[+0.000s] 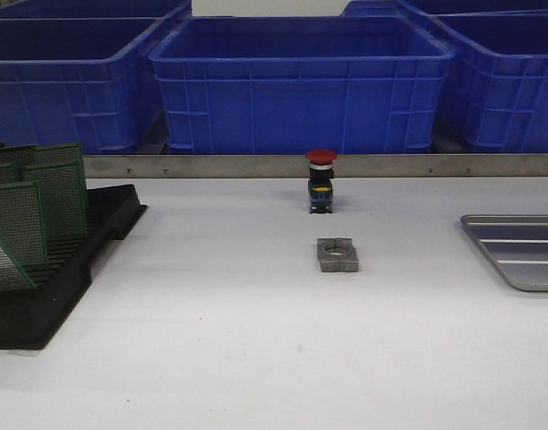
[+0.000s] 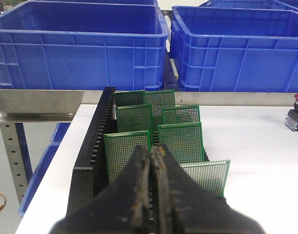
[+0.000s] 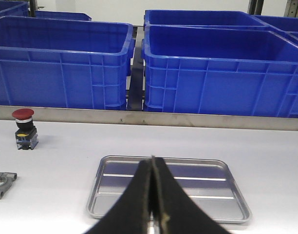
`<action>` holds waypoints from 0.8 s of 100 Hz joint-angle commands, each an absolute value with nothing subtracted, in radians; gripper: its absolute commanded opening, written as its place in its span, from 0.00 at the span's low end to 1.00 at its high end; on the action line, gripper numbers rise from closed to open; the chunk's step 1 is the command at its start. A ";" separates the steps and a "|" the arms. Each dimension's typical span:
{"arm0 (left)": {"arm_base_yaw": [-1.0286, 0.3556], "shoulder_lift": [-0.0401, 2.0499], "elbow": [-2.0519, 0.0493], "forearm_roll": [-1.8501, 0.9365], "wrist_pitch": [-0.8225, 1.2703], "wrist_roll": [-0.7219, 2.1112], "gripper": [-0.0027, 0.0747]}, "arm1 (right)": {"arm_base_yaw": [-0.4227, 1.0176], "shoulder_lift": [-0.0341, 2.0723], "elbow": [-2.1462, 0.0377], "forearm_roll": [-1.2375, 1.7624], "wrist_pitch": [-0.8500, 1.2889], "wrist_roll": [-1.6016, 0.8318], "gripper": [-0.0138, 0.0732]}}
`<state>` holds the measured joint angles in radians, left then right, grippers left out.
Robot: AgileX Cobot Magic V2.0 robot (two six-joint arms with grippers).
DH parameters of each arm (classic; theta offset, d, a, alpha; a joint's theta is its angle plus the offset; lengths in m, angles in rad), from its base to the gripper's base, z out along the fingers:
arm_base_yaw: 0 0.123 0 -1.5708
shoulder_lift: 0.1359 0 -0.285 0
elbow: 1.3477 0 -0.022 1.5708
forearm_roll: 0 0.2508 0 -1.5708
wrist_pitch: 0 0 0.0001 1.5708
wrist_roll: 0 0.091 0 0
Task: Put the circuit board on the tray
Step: 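Lower the left gripper onto a green circuit board in the black rack and grasp it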
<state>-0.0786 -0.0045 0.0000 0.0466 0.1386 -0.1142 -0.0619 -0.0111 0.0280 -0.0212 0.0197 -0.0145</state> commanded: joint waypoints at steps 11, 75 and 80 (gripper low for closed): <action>-0.086 -0.036 0.048 0.042 0.045 -0.123 0.01 | -0.063 -0.037 0.014 -0.028 -0.062 -0.016 0.03; -0.086 0.302 -0.423 0.015 0.580 -0.114 0.01 | -0.063 -0.037 0.014 -0.028 -0.062 -0.016 0.03; -0.086 0.370 -0.450 0.015 0.609 -0.095 0.01 | -0.063 -0.037 0.014 -0.028 -0.062 -0.016 0.03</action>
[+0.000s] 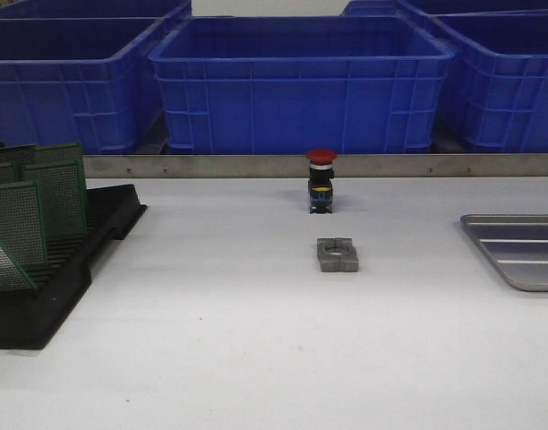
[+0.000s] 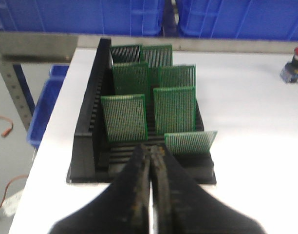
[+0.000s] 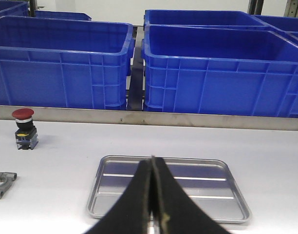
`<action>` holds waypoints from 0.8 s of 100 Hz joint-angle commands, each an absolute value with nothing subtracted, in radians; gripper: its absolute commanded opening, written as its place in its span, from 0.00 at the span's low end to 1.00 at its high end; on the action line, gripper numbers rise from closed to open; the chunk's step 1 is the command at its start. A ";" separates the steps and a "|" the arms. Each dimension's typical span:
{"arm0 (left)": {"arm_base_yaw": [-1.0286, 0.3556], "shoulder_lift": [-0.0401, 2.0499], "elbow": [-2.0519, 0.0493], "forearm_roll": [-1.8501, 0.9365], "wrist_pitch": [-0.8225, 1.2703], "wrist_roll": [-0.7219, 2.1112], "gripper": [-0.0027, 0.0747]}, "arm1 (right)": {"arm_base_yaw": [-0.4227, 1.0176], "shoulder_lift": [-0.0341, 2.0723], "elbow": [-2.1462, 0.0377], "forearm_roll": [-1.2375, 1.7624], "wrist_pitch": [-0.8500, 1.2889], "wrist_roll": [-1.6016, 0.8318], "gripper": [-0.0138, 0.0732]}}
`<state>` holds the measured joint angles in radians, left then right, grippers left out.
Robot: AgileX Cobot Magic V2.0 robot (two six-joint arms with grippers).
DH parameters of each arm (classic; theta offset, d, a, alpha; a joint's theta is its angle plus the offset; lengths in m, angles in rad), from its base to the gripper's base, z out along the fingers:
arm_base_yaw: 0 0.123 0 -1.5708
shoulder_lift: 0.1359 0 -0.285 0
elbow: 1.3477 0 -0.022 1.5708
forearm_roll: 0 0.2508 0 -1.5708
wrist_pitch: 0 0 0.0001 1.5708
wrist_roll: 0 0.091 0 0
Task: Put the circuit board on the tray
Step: 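Lower the left gripper onto a green circuit board in the black rack and grasp it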
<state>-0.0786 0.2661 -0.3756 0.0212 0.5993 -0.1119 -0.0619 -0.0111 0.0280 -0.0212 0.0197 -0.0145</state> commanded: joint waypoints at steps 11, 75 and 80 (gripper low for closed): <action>-0.086 0.495 -0.505 0.014 0.638 -0.088 0.01 | -0.063 -0.037 0.014 -0.028 -0.062 -0.016 0.03; -0.086 1.109 -0.925 -0.364 0.844 1.116 0.42 | -0.063 -0.037 0.014 -0.028 -0.062 -0.016 0.03; -0.086 1.160 -0.961 -0.364 0.882 1.147 0.42 | -0.063 -0.037 0.014 -0.028 -0.062 -0.016 0.03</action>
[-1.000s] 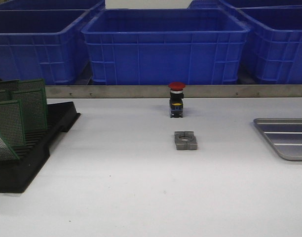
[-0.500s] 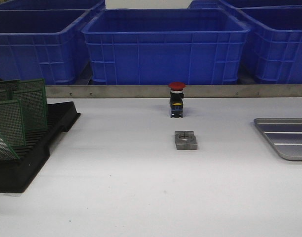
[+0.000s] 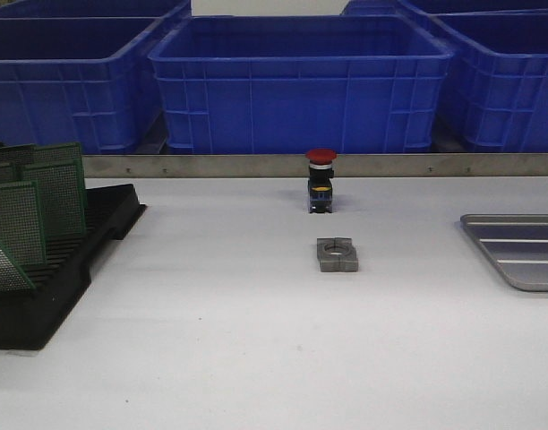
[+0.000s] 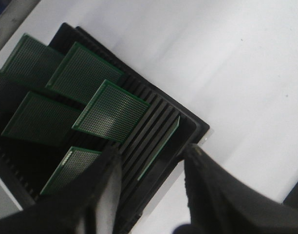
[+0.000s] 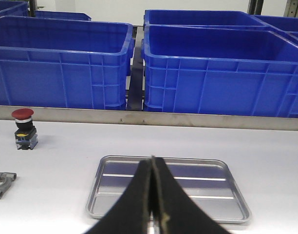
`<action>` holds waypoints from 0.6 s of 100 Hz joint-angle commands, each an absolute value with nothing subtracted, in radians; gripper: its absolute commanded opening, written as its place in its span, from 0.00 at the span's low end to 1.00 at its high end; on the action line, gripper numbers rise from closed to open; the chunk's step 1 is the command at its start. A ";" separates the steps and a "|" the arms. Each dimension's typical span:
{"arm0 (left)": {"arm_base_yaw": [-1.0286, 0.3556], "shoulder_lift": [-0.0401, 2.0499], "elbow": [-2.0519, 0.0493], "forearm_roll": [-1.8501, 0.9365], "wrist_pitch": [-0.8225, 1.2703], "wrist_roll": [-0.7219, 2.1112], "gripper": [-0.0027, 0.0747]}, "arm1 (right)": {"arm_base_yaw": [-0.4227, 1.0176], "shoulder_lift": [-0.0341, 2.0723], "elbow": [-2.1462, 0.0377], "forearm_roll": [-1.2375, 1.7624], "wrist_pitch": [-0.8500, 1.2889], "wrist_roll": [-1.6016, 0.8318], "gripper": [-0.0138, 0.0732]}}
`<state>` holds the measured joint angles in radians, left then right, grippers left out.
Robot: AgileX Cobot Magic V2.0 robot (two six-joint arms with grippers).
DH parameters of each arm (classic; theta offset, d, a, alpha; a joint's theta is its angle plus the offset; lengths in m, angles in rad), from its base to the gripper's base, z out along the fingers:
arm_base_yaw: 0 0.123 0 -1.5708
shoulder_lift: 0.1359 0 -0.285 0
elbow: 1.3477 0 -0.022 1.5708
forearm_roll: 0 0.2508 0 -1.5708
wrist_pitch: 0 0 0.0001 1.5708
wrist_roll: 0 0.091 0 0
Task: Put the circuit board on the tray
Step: 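Lower the left gripper onto a green circuit board in the black rack and grasp it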
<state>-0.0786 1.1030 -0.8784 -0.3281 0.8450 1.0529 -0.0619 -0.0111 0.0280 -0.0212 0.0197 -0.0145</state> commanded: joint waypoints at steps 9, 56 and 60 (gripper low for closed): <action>-0.086 1.245 -1.002 -0.364 0.946 1.247 0.42 | -0.063 -0.037 0.014 -0.028 -0.062 -0.016 0.03; -0.086 1.420 -1.008 -0.404 0.923 1.540 0.42 | -0.063 -0.037 0.014 -0.028 -0.062 -0.016 0.03; -0.086 1.431 -1.008 -0.404 0.923 1.542 0.42 | -0.063 -0.037 0.014 -0.028 -0.062 -0.016 0.03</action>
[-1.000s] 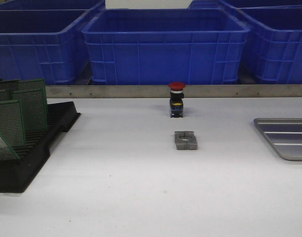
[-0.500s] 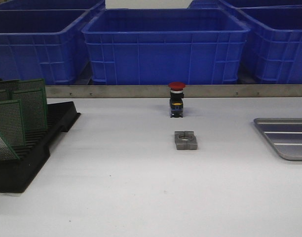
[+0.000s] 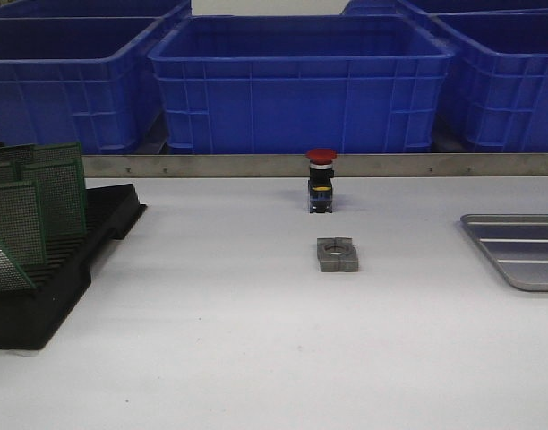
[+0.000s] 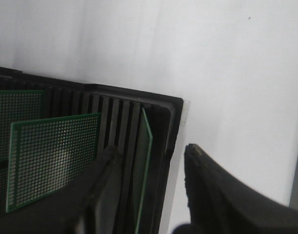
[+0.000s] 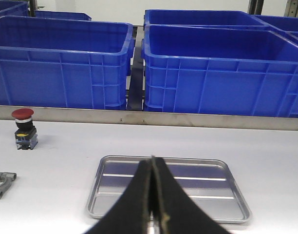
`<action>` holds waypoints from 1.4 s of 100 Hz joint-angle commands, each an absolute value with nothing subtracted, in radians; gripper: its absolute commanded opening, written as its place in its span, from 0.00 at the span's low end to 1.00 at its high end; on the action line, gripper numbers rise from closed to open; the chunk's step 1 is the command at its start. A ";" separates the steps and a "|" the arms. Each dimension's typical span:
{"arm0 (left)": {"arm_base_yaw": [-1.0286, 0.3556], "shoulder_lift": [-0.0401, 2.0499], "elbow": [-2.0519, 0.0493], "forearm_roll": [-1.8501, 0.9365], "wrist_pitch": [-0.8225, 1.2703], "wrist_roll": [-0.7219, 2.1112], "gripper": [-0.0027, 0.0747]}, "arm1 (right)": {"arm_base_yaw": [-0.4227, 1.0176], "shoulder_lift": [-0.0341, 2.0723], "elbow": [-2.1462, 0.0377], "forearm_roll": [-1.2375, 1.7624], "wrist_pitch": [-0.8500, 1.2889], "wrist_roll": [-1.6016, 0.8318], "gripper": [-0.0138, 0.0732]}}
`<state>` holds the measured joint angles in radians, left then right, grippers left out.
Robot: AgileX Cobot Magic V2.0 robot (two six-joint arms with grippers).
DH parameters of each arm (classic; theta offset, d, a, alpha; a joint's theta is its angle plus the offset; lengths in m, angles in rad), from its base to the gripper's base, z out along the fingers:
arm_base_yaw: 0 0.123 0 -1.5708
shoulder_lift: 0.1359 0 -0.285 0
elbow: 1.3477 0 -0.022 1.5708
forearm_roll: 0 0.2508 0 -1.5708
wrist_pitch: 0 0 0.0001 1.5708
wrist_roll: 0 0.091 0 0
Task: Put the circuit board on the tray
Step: 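Lower the left gripper onto a green circuit board in the black rack and grasp it, then lift the green board out of the rack with the left gripper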
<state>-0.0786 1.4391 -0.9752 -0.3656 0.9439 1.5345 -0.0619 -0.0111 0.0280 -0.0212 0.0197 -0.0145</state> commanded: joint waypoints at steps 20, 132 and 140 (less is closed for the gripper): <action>-0.086 1.501 -1.008 -0.416 0.881 1.542 0.42 | -0.063 -0.037 0.014 -0.028 -0.062 -0.016 0.03; -0.088 1.312 -1.071 -0.445 0.981 1.542 0.01 | -0.063 -0.037 0.014 -0.028 -0.062 -0.016 0.03; -0.092 1.286 -1.071 -0.535 0.997 1.547 0.01 | -0.063 -0.037 0.014 -0.028 -0.062 -0.016 0.03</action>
<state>-0.0810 1.3396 -1.0370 -0.4191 0.9926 1.5564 -0.0619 -0.0111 0.0280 -0.0212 0.0197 -0.0145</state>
